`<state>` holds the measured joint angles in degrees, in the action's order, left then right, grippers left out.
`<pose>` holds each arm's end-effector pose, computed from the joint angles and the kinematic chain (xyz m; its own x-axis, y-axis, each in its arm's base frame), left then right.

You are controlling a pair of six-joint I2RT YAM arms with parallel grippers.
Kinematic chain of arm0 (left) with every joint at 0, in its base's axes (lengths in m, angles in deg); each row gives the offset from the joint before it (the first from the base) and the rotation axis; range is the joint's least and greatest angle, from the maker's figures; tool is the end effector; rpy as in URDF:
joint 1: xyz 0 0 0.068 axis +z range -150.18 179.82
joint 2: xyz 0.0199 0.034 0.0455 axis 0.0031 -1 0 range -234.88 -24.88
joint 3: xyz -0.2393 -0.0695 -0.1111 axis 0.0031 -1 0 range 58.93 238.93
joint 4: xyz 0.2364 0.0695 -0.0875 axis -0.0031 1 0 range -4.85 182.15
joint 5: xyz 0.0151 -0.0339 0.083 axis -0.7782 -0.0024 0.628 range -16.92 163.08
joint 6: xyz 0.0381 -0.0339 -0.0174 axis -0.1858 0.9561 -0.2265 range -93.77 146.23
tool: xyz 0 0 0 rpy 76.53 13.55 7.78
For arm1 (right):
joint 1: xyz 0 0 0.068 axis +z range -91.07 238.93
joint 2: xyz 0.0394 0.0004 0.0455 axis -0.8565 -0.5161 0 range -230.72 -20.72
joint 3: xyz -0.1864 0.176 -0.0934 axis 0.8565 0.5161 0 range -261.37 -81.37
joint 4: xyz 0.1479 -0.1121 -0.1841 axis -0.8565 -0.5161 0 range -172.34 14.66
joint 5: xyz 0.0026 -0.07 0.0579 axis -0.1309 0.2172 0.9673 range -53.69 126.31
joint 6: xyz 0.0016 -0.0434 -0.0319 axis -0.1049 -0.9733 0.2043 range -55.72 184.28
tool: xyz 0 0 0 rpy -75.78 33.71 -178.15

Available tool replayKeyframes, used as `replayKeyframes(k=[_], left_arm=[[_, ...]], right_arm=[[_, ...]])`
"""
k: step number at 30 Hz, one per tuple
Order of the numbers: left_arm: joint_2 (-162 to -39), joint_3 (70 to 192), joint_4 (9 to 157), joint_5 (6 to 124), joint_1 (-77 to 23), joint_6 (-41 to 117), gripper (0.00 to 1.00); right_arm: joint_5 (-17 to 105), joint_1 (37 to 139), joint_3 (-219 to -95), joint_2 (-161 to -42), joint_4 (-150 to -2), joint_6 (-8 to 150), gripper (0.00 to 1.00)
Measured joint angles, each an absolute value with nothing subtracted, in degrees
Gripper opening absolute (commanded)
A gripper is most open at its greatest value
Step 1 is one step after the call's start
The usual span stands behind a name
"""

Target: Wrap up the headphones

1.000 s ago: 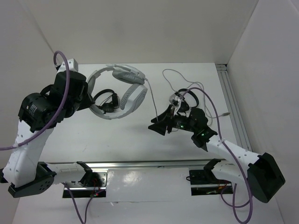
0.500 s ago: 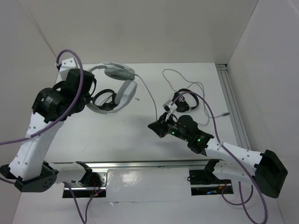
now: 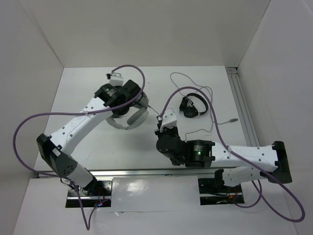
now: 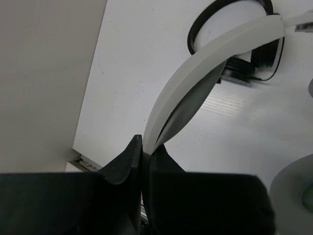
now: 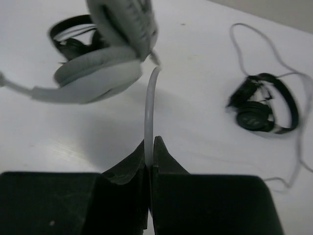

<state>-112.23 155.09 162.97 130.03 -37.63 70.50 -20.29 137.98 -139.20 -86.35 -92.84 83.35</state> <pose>0.2358 -0.1431 0.3868 -0.5958 -0.0231 -0.8028 -0.4506 0.8370 0.3104 0.0759 0.2364 0.3402 -0.2065 -0.1204 -0.9710 -0.3487 0.9363 -0.0420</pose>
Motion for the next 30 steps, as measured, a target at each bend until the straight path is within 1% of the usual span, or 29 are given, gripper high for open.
replayKeyframes(k=[3, 7, 9, 11, 13, 14, 16, 22, 26, 30], left_arm=[[-114.4, 152.9, 162.1, 129.7, -40.4, 68.3, 0.0], [-114.5, 148.0, 157.5, 126.5, -42.0, 63.6, 0.0], [-114.1, 145.6, 155.0, 123.8, -42.0, 61.1, 0.0], [-113.3, 142.7, 151.4, 120.9, -42.5, 58.2, 0.0], [-111.8, 138.9, 147.7, 117.8, -43.9, 55.8, 0.0], [-111.4, 137.9, 146.8, 116.1, -45.1, 54.7, 0.0], [-111.2, 137.3, 145.4, 113.0, -48.1, 52.6, 0.0], [-108.8, 136.1, 138.1, 105.3, -55.3, 47.6, 0.0], [-105.3, 134.9, 137.0, 102.9, -57.5, 45.1, 0.0], [-103.7, 134.7, 136.6, 101.0, -59.3, 42.5, 0.0]], right_arm=[[-28.1, 139.2, -142.5, -89.4, -99.3, 82.4, 0.0], [-36.4, 139.3, -145.5, -90.2, -104.6, 78.9, 0.0], [-40.3, 139.4, -146.4, -90.0, -104.9, 75.1, 0.0], [-41.8, 139.5, -146.5, -89.2, -104.2, 71.0, 0.0], [-42.1, 139.6, -145.6, -87.4, -99.8, 64.6, 0.0], [-41.7, 139.6, -143.8, -85.3, -94.8, 59.9, 0.0], [-40.5, 139.7, -140.8, -81.0, -89.4, 54.1, 0.01], [-31.2, 139.8, -139.8, -72.3, -86.6, 49.3, 0.03], [-24.8, 139.5, -140.5, -72.4, -88.0, 49.4, 0.03], [-19.3, 137.3, -141.3, -75.2, -89.3, 49.7, 0.03]])
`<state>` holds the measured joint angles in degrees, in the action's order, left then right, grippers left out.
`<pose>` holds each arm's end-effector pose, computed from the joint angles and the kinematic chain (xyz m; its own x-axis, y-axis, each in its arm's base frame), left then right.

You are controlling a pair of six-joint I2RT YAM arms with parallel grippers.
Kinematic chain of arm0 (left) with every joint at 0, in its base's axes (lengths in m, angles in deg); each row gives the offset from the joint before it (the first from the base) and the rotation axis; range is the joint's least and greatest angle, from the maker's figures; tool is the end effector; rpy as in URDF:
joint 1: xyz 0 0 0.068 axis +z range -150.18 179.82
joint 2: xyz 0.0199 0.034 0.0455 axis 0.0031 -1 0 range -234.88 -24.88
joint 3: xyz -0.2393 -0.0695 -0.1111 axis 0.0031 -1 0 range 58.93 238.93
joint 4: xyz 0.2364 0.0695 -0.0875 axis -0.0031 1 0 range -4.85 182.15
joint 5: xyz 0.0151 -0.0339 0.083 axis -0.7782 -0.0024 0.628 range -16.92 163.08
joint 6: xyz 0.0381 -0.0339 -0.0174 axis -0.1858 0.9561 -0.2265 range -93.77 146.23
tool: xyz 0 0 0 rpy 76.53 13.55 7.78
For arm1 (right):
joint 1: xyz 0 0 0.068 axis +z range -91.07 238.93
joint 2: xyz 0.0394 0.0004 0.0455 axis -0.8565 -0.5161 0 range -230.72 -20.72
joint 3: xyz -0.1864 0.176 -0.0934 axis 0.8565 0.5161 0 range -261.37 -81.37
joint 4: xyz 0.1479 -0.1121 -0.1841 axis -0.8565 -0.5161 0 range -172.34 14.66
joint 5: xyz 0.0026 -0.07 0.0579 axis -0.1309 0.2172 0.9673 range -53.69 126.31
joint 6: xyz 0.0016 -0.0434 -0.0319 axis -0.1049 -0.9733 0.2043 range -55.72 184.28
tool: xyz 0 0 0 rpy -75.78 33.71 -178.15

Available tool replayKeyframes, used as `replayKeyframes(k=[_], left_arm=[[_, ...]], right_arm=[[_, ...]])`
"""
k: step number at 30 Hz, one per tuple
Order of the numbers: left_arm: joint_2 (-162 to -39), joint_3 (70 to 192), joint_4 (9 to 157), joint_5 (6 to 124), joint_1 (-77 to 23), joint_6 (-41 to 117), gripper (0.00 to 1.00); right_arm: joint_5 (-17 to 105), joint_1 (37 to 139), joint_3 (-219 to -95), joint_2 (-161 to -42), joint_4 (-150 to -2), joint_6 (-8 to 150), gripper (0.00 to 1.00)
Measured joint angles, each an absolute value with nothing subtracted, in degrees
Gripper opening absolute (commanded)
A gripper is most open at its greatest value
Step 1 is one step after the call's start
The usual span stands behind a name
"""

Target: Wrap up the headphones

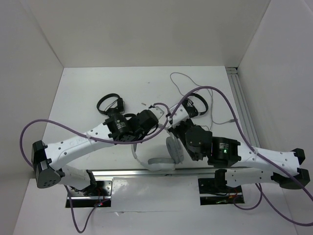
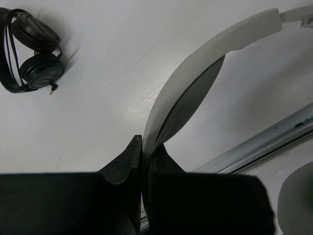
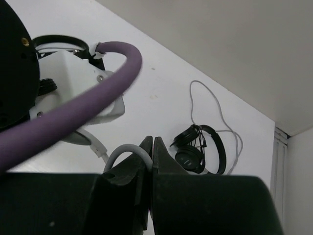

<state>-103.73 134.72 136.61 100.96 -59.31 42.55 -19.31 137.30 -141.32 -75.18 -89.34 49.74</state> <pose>0.1569 -0.2301 0.3335 -0.5750 0.4779 -0.6640 0.4771 0.8552 0.2024 0.0685 0.1877 0.3975 0.0686 -0.3697 -0.9266 -0.3835 0.8476 -0.3666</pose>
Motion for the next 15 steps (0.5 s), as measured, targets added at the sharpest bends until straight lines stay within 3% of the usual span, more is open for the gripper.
replayKeyframes(k=[15], left_arm=[[-91.1, 132.1, 131.1, 91.1, -63.0, 37.0, 0.0]], right_arm=[[-2.3, 123.6, -143.2, -77.7, -92.8, 52.8, 0.03]])
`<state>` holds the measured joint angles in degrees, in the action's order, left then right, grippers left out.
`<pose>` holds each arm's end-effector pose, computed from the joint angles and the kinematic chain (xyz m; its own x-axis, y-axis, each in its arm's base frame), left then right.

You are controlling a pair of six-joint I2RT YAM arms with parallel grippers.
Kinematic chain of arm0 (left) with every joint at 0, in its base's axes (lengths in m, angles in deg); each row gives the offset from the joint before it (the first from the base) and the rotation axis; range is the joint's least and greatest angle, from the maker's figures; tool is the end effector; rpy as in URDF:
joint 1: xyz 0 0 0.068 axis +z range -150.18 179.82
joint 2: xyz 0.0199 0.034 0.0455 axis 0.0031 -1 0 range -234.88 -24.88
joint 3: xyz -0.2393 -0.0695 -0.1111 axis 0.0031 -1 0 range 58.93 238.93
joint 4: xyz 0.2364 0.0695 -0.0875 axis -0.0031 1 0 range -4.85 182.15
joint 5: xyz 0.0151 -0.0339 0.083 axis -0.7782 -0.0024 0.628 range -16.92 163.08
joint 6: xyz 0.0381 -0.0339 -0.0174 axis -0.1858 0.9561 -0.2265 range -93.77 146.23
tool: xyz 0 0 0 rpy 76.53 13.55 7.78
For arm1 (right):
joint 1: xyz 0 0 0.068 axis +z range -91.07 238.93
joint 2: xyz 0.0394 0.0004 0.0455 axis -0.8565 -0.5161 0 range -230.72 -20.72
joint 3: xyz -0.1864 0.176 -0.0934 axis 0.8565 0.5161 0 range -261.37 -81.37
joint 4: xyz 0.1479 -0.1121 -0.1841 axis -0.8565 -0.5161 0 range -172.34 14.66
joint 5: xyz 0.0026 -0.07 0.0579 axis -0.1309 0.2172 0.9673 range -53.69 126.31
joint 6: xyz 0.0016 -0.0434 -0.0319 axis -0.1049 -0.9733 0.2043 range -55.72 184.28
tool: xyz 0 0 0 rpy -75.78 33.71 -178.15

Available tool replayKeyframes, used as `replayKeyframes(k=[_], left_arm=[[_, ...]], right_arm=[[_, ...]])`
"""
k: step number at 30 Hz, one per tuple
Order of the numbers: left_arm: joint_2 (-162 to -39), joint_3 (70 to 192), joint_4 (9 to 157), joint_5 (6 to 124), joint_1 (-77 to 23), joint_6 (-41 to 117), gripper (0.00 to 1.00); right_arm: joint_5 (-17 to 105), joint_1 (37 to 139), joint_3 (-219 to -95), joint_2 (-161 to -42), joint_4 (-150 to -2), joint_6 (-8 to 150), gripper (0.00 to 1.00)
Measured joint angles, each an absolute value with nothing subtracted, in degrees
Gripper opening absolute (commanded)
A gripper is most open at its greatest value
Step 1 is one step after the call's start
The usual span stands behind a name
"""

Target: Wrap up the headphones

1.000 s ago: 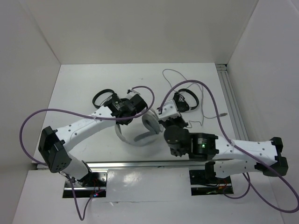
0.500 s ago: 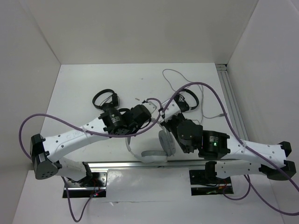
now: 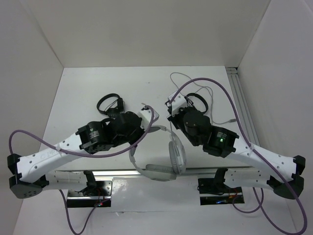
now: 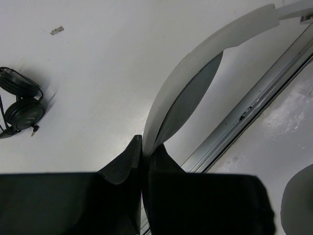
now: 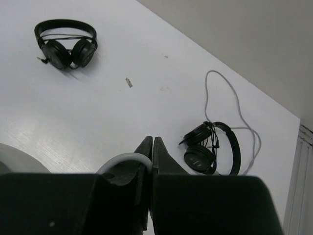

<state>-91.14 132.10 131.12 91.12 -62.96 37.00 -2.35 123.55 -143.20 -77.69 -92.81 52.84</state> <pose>0.1165 -0.2026 0.3762 -0.4206 0.4293 -0.7993 0.6688 0.7420 0.0466 0.1119 0.1842 0.3931 -0.0036 -0.3691 -0.9294 -0.4539 0.8287 -0.3274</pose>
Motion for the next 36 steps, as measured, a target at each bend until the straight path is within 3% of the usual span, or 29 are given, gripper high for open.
replayKeyframes(k=[10, 20, 28, 36], left_arm=[[-93.8, 132.1, 130.6, 91.8, -62.8, 36.7, 0.0], [-98.2, 134.3, 133.4, 98.0, -62.8, 37.6, 0.01], [-96.9, 134.5, 136.1, 97.6, -61.9, 38.4, 0.0], [-89.3, 133.4, 133.0, 95.3, -61.8, 37.0, 0.0]], right_arm=[[9.5, 119.8, -145.2, -79.9, -96.0, 54.8, 0.03], [9.5, 117.6, -147.3, -84.0, -98.6, 55.9, 0.04], [12.4, 114.2, -147.3, -87.8, -97.6, 59.0, 0.02], [25.0, 110.1, -147.9, -90.0, -100.0, 57.5, 0.06]])
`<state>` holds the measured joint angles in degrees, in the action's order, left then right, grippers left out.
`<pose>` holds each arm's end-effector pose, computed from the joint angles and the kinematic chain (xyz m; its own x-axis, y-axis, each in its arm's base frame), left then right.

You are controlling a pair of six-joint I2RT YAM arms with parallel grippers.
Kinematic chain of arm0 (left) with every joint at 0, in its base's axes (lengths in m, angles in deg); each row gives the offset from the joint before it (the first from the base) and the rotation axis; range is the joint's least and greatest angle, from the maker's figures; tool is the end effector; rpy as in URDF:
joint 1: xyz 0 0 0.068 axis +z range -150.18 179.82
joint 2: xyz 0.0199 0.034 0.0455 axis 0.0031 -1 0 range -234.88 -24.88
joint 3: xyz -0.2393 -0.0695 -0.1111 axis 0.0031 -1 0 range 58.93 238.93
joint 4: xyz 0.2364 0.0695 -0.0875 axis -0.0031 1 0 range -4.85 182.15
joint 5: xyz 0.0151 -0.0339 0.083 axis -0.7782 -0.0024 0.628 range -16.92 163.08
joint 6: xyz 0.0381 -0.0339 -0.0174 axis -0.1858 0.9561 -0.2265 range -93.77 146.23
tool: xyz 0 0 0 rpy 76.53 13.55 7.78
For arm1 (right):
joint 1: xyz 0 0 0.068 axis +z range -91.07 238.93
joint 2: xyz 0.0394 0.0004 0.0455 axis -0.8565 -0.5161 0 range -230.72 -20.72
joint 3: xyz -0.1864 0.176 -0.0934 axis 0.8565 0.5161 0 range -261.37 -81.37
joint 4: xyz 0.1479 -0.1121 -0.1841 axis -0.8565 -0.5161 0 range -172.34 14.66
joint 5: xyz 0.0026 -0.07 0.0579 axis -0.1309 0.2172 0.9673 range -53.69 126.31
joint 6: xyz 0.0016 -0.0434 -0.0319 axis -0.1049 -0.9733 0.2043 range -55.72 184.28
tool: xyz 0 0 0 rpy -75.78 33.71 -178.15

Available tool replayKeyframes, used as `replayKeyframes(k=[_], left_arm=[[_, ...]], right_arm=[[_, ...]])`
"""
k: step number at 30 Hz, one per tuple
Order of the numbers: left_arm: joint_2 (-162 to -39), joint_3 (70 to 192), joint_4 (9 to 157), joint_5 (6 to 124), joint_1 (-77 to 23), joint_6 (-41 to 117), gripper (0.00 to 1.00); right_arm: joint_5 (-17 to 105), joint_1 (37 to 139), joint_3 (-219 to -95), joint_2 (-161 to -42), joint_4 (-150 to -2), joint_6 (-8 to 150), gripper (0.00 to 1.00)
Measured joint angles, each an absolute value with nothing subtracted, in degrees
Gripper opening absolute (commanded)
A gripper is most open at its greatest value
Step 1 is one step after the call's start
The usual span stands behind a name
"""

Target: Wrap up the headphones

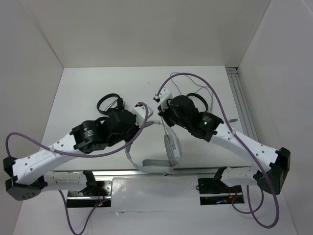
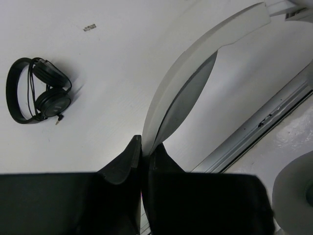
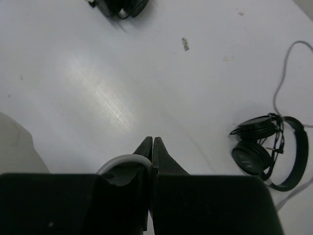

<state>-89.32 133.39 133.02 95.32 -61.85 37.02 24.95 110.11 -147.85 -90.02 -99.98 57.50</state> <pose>0.1168 -0.1885 0.3877 -0.4120 0.3991 -0.8191 0.6065 0.7910 0.0803 0.1752 0.2067 0.3581 -0.2098 -0.4455 -0.8703 -0.6838 0.7031 -0.1951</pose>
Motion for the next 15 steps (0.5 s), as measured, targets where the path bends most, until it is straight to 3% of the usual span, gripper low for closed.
replayKeyframes(k=[8, 12, 15], left_arm=[[-85.9, 133.4, 133.7, 95.8, -61.7, 34.3, 0.0], [-85.8, 133.4, 133.7, 96.2, -61.7, 33.9, 0.0], [-85.7, 133.8, 133.7, 96.3, -62.0, 34.0, 0.0]], right_arm=[[36.5, 109.1, -150.0, -92.4, -102.3, 55.5, 0.07], [39.2, 108.8, -150.0, -92.9, -102.2, 55.2, 0.15], [42.1, 107.9, -148.7, -92.9, -100.3, 55.5, 0.28]])
